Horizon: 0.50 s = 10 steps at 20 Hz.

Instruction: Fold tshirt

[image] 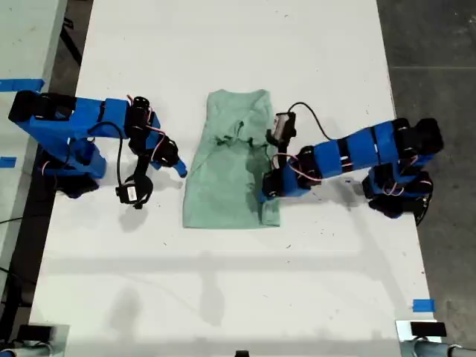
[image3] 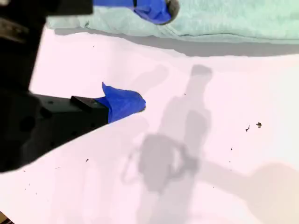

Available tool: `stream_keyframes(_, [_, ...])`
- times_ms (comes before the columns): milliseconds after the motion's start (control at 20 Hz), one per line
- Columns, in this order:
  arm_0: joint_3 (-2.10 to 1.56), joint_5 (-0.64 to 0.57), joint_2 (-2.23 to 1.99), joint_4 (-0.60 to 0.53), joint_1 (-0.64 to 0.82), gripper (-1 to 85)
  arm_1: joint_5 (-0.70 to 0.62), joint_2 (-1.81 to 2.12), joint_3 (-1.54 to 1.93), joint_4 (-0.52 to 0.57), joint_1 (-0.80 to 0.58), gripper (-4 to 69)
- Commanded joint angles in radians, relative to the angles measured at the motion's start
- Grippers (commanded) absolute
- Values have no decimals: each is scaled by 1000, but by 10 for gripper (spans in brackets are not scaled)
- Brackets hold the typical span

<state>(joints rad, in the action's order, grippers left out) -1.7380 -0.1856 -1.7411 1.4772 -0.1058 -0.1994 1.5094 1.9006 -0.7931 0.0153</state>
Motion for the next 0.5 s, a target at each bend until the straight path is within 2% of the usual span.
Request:
stream_keyframes(0, [18,12,-11,2,-9,221,12,-161,-103,81,-41,31])
stream_keyframes(50, [21,14,-14,3,-9,220,6,-201,-140,52,-41,205])
stream_keyframes(100, [25,15,-17,5,-9,219,-15,-202,-169,18,-35,306])
stream_keyframes(450, [126,46,-31,103,-38,221,-71,169,-434,-551,21,309])
